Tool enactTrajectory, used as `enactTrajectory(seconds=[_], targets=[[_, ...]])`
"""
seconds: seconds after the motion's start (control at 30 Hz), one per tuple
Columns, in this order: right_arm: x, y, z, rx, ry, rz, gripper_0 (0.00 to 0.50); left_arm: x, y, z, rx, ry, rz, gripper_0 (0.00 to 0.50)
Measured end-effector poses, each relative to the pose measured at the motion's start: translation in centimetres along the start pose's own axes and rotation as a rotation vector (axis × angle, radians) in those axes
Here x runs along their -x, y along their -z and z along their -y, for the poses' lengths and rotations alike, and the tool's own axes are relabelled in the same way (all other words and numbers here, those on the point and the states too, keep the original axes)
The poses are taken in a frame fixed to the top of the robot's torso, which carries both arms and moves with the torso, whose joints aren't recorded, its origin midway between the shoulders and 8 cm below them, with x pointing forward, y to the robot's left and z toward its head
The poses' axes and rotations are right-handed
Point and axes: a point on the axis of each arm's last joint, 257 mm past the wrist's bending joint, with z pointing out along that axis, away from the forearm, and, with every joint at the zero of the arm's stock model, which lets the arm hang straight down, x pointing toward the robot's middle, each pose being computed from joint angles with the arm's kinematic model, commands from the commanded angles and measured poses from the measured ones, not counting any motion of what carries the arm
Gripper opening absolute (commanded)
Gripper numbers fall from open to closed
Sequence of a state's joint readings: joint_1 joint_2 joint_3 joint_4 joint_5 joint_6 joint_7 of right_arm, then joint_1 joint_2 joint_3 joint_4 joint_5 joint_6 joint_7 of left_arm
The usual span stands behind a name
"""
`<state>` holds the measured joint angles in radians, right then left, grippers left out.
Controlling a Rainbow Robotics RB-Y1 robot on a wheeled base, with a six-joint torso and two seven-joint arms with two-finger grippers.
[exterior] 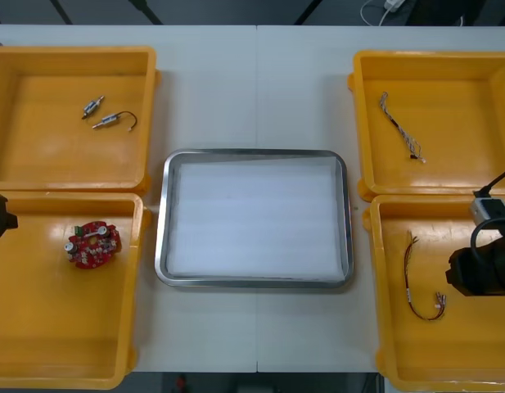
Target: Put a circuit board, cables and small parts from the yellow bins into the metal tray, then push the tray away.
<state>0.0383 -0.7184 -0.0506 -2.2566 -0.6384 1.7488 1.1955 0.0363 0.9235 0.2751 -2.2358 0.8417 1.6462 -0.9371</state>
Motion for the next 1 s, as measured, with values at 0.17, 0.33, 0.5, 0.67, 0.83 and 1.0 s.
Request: enactTrajectory(seconds=[0.17,0.33,0.5,0.67,0.83,1.0], targets=[[-0.6,-1.1,-1.6,0.012,-0.012,-0.003,0.500,-0.1,-1.2,0.3,-0.017,0.009,-0.009,0.500],[-1.5,-1.8,-2.9,0.034,-0.024,-0.016,0.500,-0.4,-2.3,0.7,-0.017,0.000,-0.022,0.500],[-2.0,-2.4,-4.2,0.074,-0.046,-0.010,0.500,-0.4,-3.1,1.0,0.003,-0.025,-0.017,0.500],[-2.1,-3.4,-4.2,0.051,-0.044,0.024,0.500,-0.8,-3.5,1.6,-0.004,-0.039,-0.026,0.500],[-2.7,-4.1,-5.3,0.060,-0.017,0.027,0.500,-1.1,-4.5,2.0,-0.020,-0.039,-0.033,0.500],[-2.4,-5.0,-5.9,0.078,-0.023,0.055,0.500,-1.7,-6.1,2.5,-0.032,-0.039,-0.053,0.500]])
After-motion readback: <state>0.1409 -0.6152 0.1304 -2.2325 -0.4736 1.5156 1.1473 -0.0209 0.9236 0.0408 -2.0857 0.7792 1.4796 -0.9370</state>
